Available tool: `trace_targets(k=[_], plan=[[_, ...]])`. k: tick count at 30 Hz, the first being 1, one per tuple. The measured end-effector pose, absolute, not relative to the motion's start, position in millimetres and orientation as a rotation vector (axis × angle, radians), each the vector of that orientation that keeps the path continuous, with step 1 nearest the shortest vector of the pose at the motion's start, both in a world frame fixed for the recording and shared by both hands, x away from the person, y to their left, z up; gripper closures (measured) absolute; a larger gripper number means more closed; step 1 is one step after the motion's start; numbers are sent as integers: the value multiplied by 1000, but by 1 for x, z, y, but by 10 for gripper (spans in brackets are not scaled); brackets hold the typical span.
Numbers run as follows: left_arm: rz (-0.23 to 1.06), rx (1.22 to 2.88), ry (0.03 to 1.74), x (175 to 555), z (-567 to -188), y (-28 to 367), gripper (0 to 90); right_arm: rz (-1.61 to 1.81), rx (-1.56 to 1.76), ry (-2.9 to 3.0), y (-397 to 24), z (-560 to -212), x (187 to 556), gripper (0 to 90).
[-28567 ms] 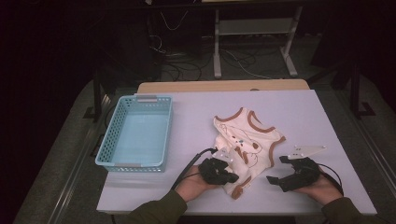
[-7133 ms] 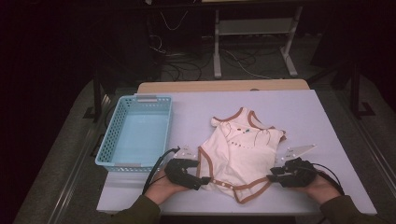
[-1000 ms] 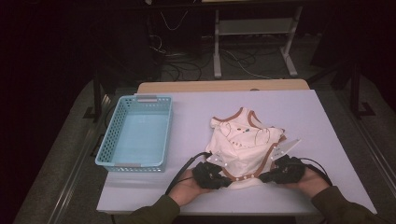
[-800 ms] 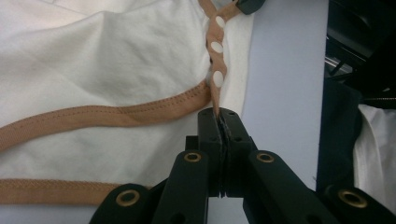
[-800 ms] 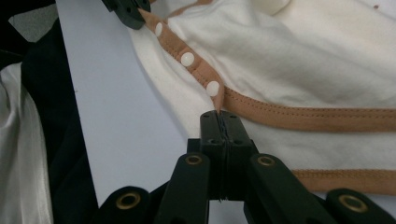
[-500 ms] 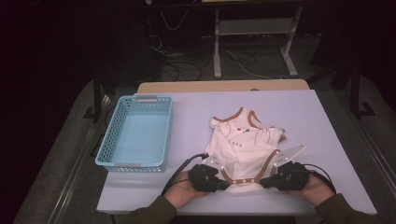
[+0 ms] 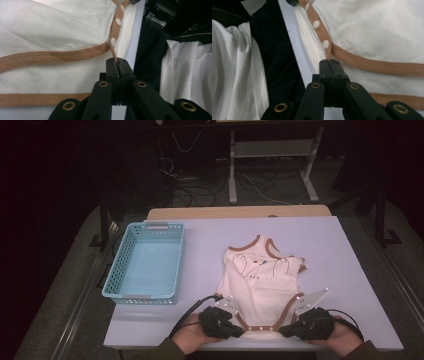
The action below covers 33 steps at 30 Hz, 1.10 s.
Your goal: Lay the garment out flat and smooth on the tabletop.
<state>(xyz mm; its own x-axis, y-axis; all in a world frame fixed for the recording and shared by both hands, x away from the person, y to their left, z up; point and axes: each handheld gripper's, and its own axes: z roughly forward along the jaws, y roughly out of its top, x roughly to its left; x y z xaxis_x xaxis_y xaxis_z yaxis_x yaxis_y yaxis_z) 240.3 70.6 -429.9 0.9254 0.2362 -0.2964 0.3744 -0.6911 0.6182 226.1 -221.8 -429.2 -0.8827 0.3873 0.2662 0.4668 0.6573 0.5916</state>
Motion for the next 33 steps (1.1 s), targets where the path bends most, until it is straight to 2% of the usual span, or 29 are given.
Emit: trace_targets(k=[9, 18, 22, 23, 24, 25, 27, 33], plan=[[-298, 2382, 415, 225, -432, 72, 879, -994, -675, -2756, -218, -433, 212, 878], [-285, 2393, 407, 229, -439, 69, 861, -960, -668, -2765, -218, -439, 216, 872], [-257, 2372, 423, 231, -437, 71, 775, -989, -690, -2769, -219, -438, 216, 772], [-257, 2372, 423, 231, -437, 71, 749, -989, -690, -2769, -219, -438, 216, 772], [-248, 2357, 436, 231, -437, 72, 749, -998, -698, -2769, -220, -437, 216, 739], [-240, 2351, 442, 232, -436, 73, 700, -1018, -725, -2764, -221, -436, 217, 687], [-221, 2326, 467, 235, -434, 76, 662, -1035, -745, -2762, -222, -435, 218, 641], [-183, 2284, 515, 243, -431, 83, 562, -1075, -790, -2758, -223, -432, 225, 541]])
